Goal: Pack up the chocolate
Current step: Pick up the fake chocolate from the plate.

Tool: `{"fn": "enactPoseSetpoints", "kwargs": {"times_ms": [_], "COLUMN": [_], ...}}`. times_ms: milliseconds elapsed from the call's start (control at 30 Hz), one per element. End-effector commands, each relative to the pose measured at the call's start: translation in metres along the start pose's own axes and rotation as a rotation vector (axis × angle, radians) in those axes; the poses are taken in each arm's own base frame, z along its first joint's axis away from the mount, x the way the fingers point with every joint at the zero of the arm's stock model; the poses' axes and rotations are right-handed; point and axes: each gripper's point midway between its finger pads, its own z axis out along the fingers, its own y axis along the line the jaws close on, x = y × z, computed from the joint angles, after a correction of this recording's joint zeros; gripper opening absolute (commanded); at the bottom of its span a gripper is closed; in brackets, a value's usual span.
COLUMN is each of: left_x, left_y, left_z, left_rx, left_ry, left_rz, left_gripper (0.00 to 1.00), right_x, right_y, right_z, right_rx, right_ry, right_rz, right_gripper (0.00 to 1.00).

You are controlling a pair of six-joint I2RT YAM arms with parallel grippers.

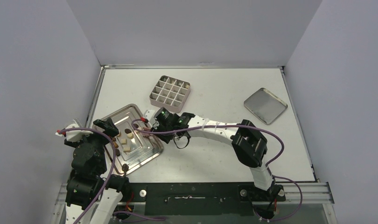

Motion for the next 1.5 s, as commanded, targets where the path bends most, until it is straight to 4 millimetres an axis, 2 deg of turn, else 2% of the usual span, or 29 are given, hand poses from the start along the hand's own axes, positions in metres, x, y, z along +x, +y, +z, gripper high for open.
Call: {"fn": "enactPoseSetpoints", "kwargs": {"times_ms": [0, 133, 267, 367, 533, 733, 900, 1000, 1067, 1200, 1467], "left_x": [-0.013, -0.014, -0.014, -0.014, -0.014, -0.013, -0.013, -0.013, -0.013, -0.012, -0.011], "left_y": [-0.005, -0.005, -0.005, -0.005, -0.005, -0.005, -0.006, -0.006, -0.007, -0.008, -0.009], "left_z": [0.0, 0.0, 0.0, 0.0, 0.0, 0.0, 0.0, 0.0, 0.0, 0.001, 0.001], "left_rx": [0.015, 0.018, 0.018, 0.018, 0.019, 0.021, 0.024, 0.025, 0.027, 0.032, 0.036], "left_ry": [-0.048, -0.05, -0.05, -0.05, -0.049, -0.049, -0.046, -0.047, -0.046, -0.042, -0.037], "left_rz": [-0.026, -0.027, -0.027, -0.027, -0.027, -0.03, -0.027, -0.027, -0.027, -0.025, -0.025], "left_gripper": [0.94, 0.94, 0.94, 0.94, 0.94, 0.94, 0.95, 0.95, 0.95, 0.95, 0.95], "right_x": [-0.022, -0.023, -0.032, -0.042, -0.055, -0.054, -0.041, -0.027, -0.016, -0.006, 0.009], "right_y": [-0.004, -0.004, -0.001, -0.001, -0.018, -0.064, -0.126, -0.169, -0.188, -0.207, -0.223], "right_z": [-0.007, -0.011, -0.022, -0.033, -0.055, -0.078, -0.089, -0.098, -0.101, -0.102, -0.097], "right_rx": [0.031, 0.039, 0.026, 0.005, -0.016, 0.076, 0.285, 0.447, 0.514, 0.526, 0.533], "right_ry": [-0.052, -0.054, -0.093, -0.14, -0.228, -0.277, -0.236, -0.215, -0.18, -0.175, -0.185], "right_rz": [-0.018, -0.01, 0.007, 0.035, 0.128, 0.21, 0.256, 0.299, 0.323, 0.366, 0.417], "right_gripper": [0.31, 0.22, 0.15, 0.13, 0.13, 0.15, 0.15, 0.17, 0.17, 0.18, 0.2]}}
